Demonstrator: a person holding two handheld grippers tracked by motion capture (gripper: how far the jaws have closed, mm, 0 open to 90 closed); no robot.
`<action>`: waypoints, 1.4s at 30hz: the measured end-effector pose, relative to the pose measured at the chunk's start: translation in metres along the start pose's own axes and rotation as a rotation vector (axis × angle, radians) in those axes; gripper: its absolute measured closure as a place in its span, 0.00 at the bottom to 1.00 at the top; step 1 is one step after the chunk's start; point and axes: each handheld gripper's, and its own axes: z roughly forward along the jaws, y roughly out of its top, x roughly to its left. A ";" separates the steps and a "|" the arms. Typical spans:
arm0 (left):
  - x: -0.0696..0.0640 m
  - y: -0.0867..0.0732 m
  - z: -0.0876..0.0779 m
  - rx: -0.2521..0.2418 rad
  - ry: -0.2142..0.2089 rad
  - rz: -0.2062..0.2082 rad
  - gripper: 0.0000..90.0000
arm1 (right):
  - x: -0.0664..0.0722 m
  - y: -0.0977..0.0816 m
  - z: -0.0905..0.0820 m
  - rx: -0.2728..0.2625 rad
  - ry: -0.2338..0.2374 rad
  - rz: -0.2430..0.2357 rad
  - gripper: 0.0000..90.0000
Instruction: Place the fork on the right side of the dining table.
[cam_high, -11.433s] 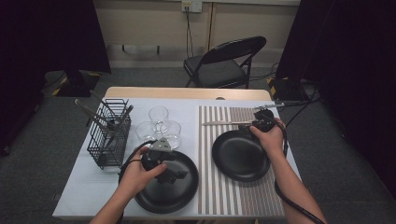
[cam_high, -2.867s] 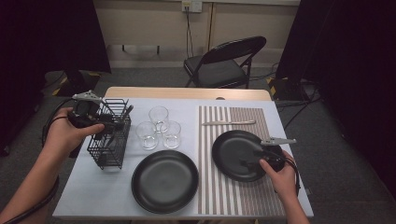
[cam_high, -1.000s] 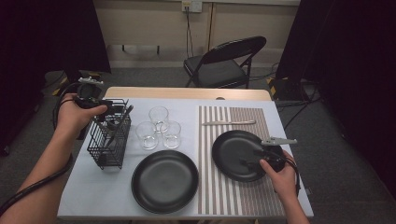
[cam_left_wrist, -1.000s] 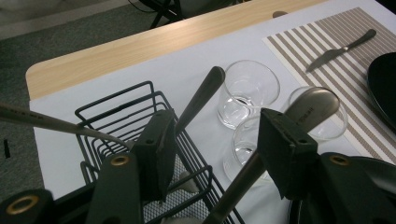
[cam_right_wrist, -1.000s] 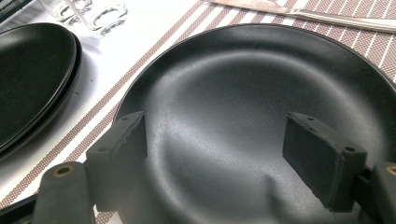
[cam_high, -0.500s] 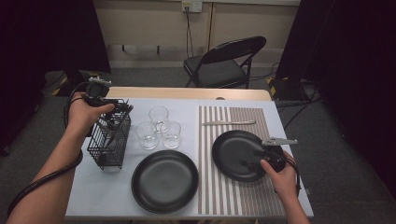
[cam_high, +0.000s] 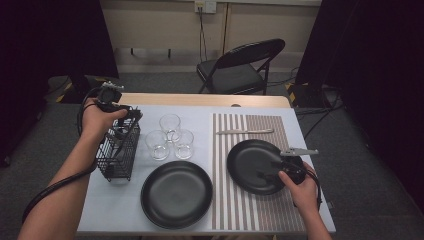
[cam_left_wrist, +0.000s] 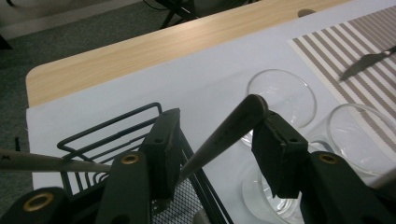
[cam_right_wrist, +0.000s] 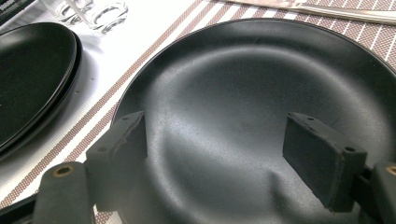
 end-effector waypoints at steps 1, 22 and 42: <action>0.001 0.000 0.001 -0.001 -0.004 -0.003 0.60 | 0.000 0.000 0.000 0.000 0.001 0.001 0.24; 0.001 0.003 0.013 -0.011 -0.004 -0.006 0.78 | -0.003 -0.001 0.000 0.009 0.002 0.002 0.24; 0.000 0.013 -0.005 -0.040 0.062 0.055 0.94 | -0.004 -0.001 -0.001 0.003 -0.001 0.005 0.24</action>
